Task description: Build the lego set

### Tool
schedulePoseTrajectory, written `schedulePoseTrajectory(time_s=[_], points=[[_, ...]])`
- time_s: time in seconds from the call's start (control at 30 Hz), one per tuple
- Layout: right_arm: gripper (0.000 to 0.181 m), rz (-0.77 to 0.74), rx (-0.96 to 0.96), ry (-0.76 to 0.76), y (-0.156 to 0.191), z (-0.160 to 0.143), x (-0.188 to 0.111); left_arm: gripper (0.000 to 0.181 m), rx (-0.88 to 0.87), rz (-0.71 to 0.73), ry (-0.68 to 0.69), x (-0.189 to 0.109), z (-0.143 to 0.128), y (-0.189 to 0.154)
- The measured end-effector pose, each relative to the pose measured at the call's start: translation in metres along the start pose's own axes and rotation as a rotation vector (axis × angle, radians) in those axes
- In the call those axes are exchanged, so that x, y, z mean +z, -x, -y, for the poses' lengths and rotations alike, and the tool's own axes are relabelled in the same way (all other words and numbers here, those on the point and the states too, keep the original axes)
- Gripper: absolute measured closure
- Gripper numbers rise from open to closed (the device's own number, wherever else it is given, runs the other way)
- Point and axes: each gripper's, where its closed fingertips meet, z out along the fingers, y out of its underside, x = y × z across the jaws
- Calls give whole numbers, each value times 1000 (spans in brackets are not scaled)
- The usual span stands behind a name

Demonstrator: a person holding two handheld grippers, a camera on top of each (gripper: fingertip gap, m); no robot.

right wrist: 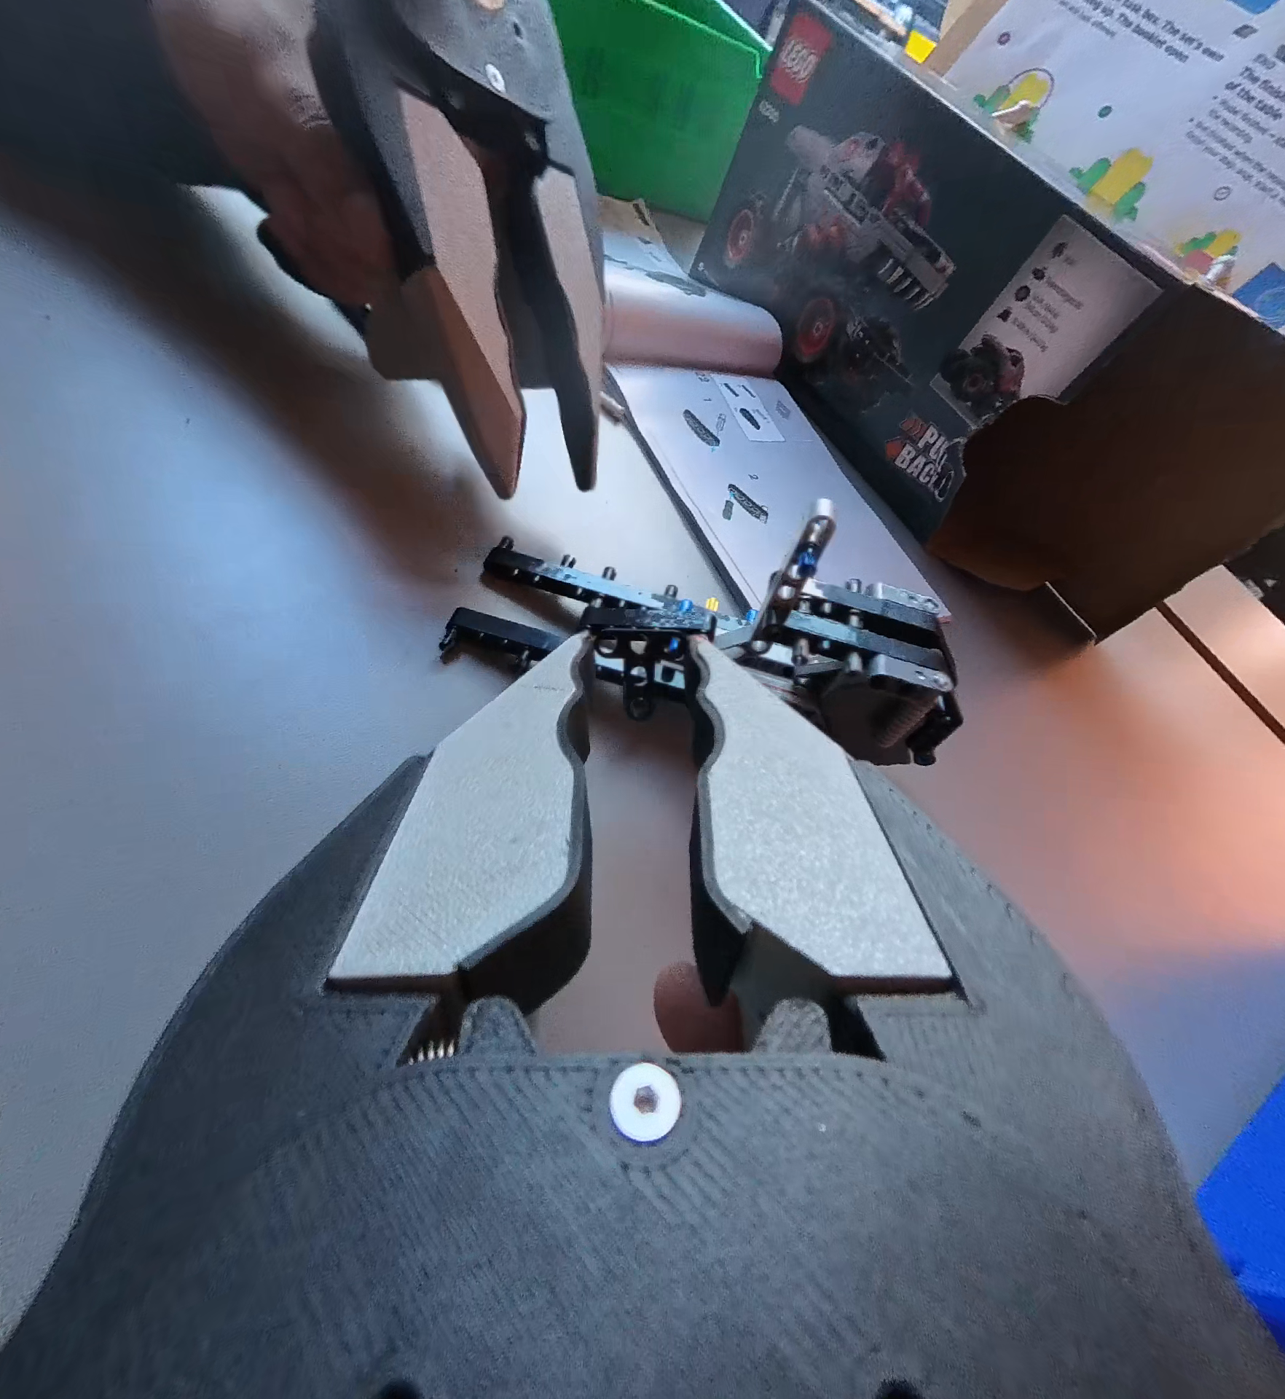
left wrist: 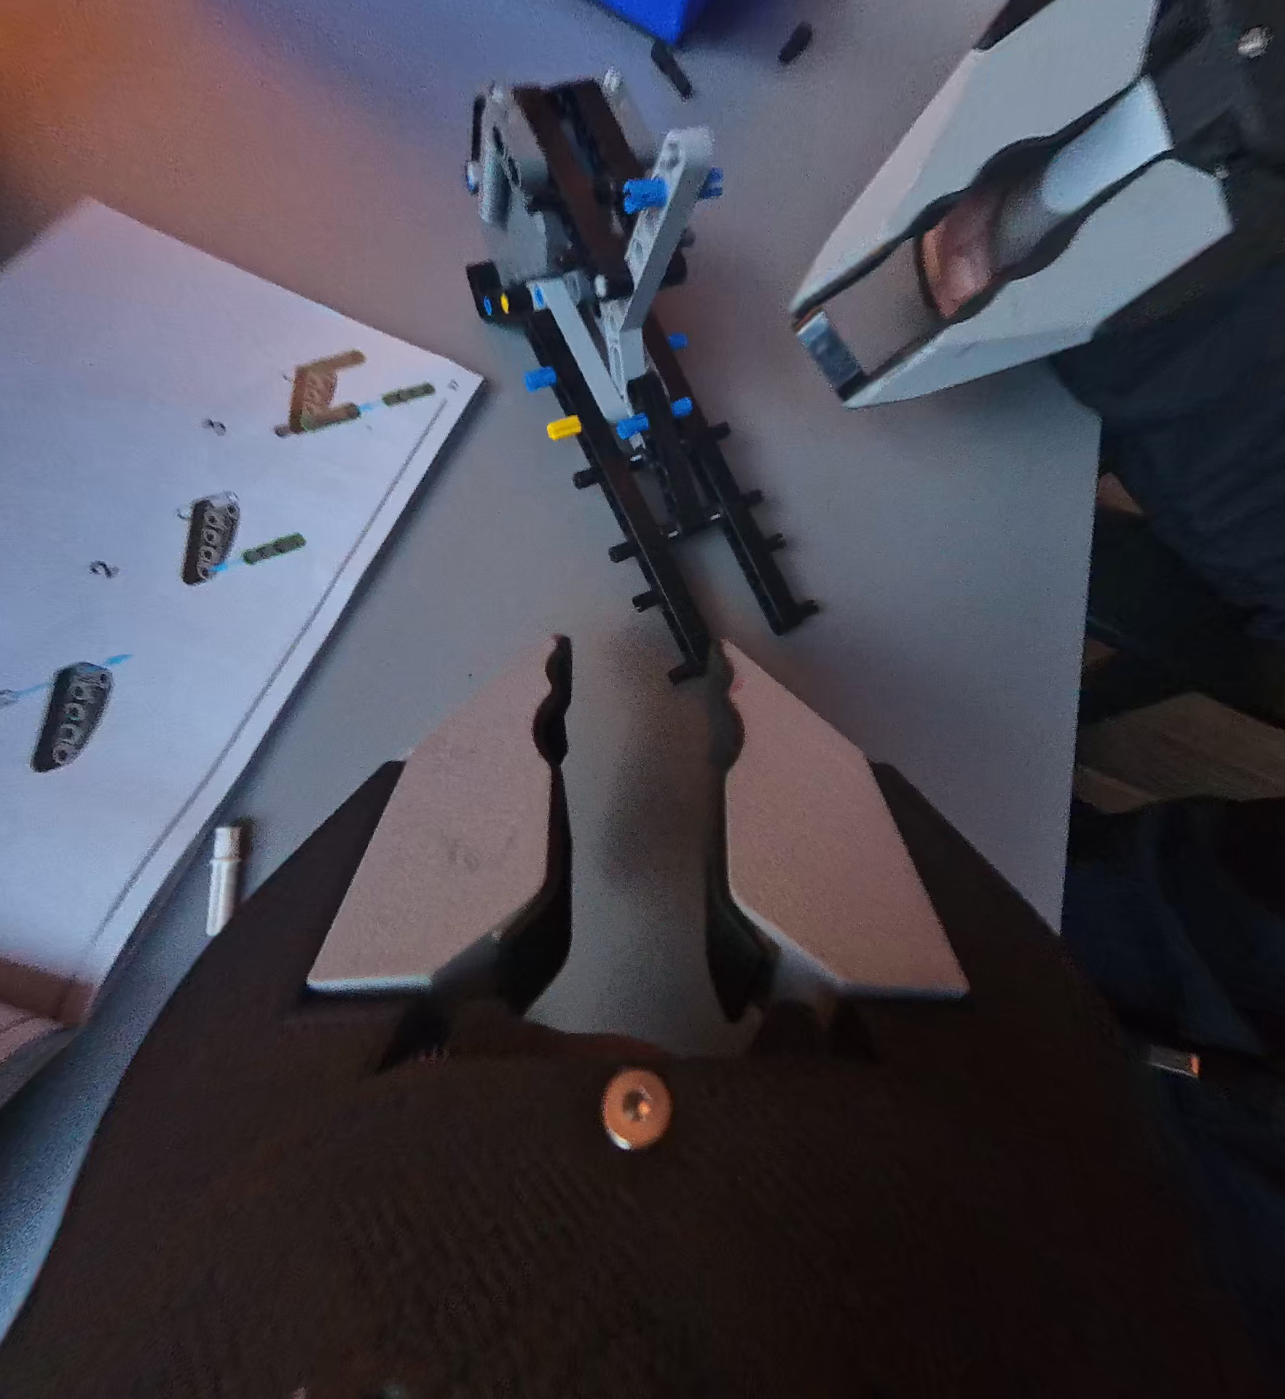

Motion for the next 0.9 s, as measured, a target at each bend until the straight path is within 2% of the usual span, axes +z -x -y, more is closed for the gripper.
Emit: schedulePoseTrajectory(time_s=[0.03,0.17,0.43,0.7,0.83,0.9], points=[[161,4,-8,3,1,0,0,145,-23,-2,29,4,-3,1],[161,11,-37,44,5,-6,2,139,-100,-53,64,14,-2,-2],[161,16,-88,84,11,-11,6,144,-178,-119,76,24,4,-3],[161,-4,-134,182,14,-24,13,141,-77,-88,103,28,1,-11],[161,-2,-131,171,14,-22,12,163,-55,-72,107,31,-1,-10],[161,5,-123,166,15,-21,12,165,-54,-73,100,31,-1,-9]])
